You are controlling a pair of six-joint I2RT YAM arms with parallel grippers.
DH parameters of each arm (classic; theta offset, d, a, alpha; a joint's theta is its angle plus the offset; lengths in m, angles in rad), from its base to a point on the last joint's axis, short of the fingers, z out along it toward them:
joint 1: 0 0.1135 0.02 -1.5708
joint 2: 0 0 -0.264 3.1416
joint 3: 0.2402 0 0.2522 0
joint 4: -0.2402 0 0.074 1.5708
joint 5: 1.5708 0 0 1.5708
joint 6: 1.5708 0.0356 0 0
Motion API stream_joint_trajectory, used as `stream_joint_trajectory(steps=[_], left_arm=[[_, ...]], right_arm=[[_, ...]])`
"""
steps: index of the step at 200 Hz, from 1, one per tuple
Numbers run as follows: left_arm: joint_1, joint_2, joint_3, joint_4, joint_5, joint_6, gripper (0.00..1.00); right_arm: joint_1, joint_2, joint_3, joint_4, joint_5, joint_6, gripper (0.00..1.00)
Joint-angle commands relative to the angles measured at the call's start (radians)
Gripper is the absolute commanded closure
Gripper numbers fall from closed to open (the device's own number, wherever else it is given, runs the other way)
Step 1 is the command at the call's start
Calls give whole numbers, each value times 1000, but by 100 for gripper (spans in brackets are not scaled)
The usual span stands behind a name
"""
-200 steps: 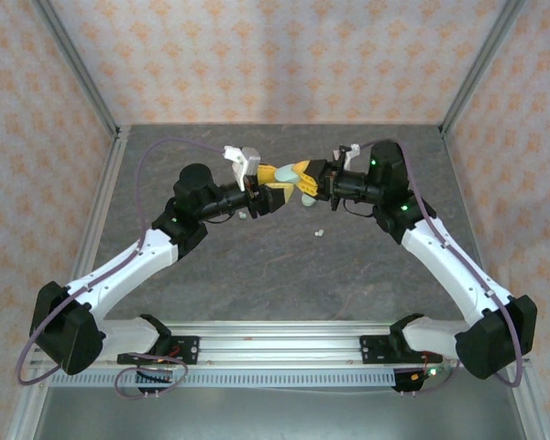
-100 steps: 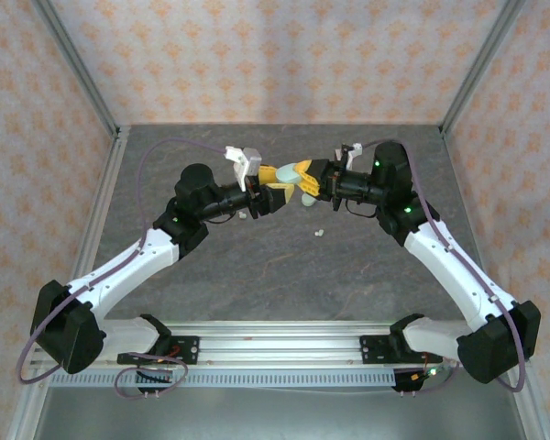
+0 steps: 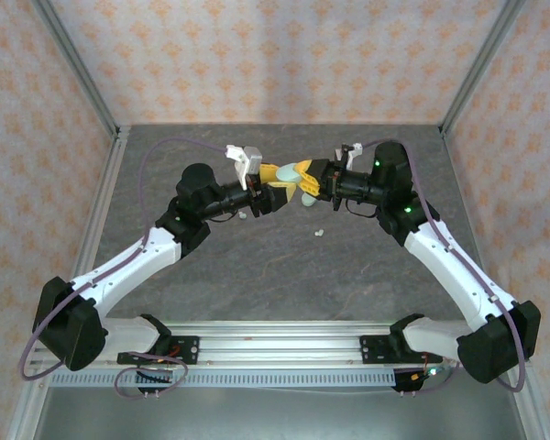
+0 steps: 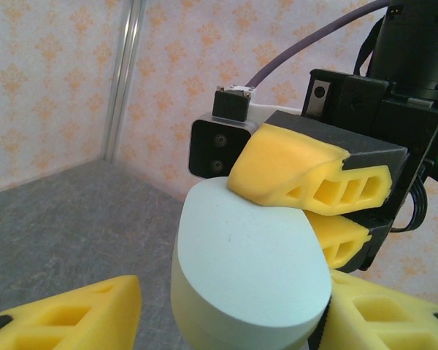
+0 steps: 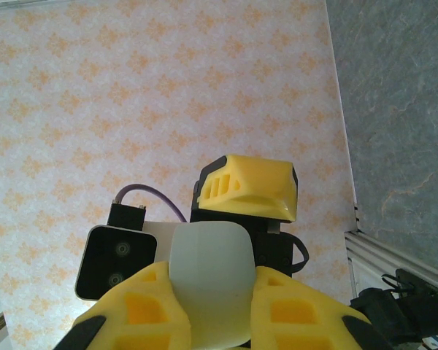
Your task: Insert the wireless bluetooth earbuds into the charging case
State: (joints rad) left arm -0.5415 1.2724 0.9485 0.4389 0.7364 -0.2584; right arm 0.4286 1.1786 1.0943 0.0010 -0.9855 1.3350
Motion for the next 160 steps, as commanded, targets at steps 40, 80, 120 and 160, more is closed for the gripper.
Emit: stream_joint_trajectory(steps=[40, 80, 120, 160], left_arm=[[2, -2, 30, 70, 4, -15, 59], [1, -18, 25, 44, 3, -8, 76], [-1, -54, 3, 9, 6, 2, 83], [-1, -88, -11, -32, -1, 18, 87]], right_arm=[[-1, -21, 18, 0, -64, 50, 90], [-1, -21, 24, -34, -69, 13, 83], [0, -18, 47, -56, -73, -13, 76], [-1, -18, 71, -98, -79, -57, 60]])
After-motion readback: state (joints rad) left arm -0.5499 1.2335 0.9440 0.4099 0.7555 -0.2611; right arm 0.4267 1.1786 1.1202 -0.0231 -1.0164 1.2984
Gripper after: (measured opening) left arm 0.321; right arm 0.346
